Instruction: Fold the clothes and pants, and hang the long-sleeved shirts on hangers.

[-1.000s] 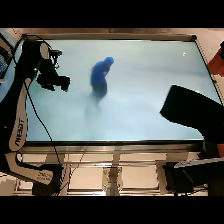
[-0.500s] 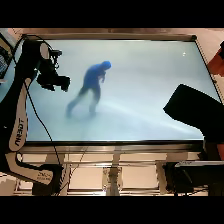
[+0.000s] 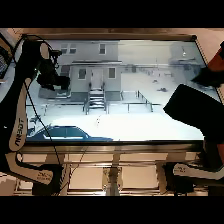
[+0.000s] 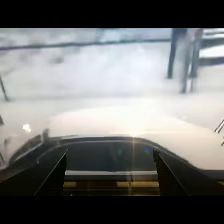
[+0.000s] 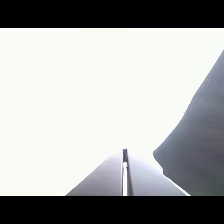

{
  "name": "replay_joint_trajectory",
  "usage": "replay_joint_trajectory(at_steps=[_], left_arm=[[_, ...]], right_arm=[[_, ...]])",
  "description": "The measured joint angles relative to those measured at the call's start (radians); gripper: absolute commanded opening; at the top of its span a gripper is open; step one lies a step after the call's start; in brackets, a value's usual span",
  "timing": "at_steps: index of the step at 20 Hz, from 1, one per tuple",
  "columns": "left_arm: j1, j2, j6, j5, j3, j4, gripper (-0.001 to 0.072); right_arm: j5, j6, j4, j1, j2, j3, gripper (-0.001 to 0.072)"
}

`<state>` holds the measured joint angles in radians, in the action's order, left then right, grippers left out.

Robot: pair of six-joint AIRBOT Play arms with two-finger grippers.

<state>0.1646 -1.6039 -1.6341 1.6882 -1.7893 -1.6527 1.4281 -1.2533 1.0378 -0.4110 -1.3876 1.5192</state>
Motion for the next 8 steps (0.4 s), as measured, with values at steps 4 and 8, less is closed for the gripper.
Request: replay_joint_trajectory(at_steps=[4,8], left_arm=[[0.000,0.000,0.000,0.000,0.000,0.000,0.0604],[0.000,0.000,0.000,0.000,0.000,0.000,0.0604]], right_arm=[[0.032,-0.075,0.192,0.340,0.008,-0.068,0.0031],[0.022,-0.151,0.322,0.575,0.010,-0.166,0.0031]])
